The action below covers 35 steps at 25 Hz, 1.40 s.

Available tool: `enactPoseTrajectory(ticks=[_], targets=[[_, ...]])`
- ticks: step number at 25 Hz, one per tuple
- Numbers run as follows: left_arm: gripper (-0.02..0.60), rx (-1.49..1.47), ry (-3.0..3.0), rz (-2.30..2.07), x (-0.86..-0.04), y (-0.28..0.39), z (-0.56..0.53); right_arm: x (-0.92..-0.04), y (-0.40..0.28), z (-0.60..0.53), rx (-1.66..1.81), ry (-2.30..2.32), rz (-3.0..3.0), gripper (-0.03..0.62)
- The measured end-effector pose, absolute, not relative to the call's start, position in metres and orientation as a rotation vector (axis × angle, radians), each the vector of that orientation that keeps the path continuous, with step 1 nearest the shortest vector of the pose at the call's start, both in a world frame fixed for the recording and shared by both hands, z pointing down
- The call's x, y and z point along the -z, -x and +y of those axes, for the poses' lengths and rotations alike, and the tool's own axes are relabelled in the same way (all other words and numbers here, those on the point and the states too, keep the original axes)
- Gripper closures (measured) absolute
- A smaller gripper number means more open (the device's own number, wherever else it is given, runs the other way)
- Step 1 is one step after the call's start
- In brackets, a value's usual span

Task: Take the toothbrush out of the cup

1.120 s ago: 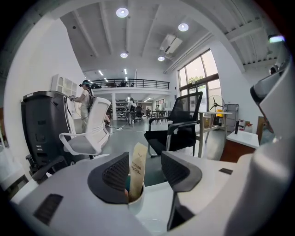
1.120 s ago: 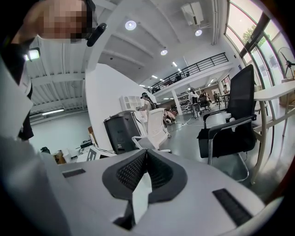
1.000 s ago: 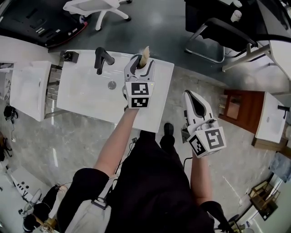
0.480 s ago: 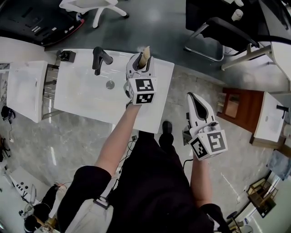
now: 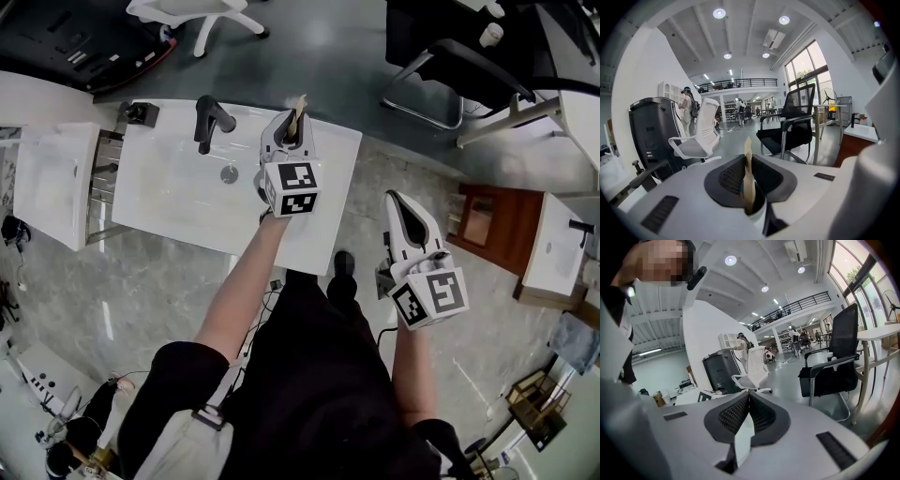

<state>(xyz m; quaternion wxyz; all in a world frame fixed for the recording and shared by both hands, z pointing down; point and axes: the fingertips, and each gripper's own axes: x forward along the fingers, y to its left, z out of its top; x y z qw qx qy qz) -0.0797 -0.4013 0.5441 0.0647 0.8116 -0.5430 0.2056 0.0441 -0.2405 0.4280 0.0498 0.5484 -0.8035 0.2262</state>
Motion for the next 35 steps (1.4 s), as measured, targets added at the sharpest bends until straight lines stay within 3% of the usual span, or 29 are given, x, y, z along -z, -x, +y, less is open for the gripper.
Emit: enactPoseTrajectory(ticks=[17, 35], targets=[[0.534, -0.508, -2.456, -1.674, -0.513, 0.097, -0.395, -0.412, -0.033, -0.24, -0.641, -1.631, -2.512, 0.563], [0.537, -0.227, -2.512, -1.815, -0.406, 0.113, -0.354, -0.374, -0.049, -0.215, -0.56, -1.622, -2.68, 0.563]])
